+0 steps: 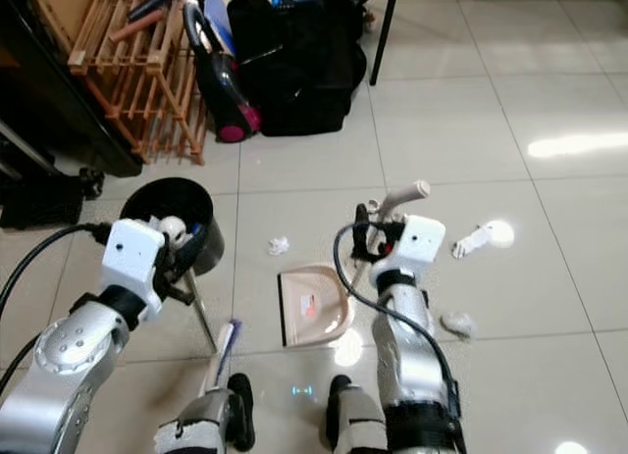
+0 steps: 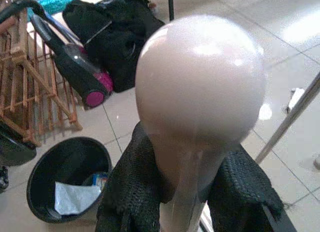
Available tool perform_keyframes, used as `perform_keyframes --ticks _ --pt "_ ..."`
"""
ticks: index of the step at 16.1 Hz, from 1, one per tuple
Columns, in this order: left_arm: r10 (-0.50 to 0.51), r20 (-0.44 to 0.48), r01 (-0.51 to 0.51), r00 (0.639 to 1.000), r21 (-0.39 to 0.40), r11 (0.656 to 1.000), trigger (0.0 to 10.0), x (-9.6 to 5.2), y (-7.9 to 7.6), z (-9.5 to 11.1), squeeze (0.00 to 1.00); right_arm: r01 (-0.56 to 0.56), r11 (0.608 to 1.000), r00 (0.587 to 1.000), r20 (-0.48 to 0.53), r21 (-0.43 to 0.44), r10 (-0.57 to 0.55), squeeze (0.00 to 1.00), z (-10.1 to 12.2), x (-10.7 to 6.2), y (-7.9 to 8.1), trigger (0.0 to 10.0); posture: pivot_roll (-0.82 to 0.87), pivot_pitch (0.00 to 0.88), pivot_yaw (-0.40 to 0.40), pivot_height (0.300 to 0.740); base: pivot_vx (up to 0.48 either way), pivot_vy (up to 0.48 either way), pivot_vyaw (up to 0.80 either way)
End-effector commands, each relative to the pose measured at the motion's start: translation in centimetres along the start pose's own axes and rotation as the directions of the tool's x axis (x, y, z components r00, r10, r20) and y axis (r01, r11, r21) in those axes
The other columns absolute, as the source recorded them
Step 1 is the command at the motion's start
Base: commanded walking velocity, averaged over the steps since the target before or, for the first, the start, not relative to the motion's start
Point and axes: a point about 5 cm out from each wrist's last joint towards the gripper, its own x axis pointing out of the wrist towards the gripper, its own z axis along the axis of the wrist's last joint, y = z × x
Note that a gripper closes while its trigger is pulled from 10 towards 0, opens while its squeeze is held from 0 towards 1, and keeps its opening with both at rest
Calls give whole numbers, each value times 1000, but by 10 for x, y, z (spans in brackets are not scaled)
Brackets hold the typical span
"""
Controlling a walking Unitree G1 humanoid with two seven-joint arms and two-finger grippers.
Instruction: Sweep floor
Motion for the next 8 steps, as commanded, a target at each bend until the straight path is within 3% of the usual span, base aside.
perform_keyframes --ticks 1,8 --pt "-6 7 6 1000 11 1000 10000 -5 1 4 0 26 1000 1000 0 -5 -26 0 -4 -1 -4 10000 20 329 13 740 0 0 0" --pt "-1 -16 1 1000 19 1000 10000 -13 2 4 0 70 997 996 52 -12 -69 0 0 19 -10 10000 62 345 14 740 0 0 0"
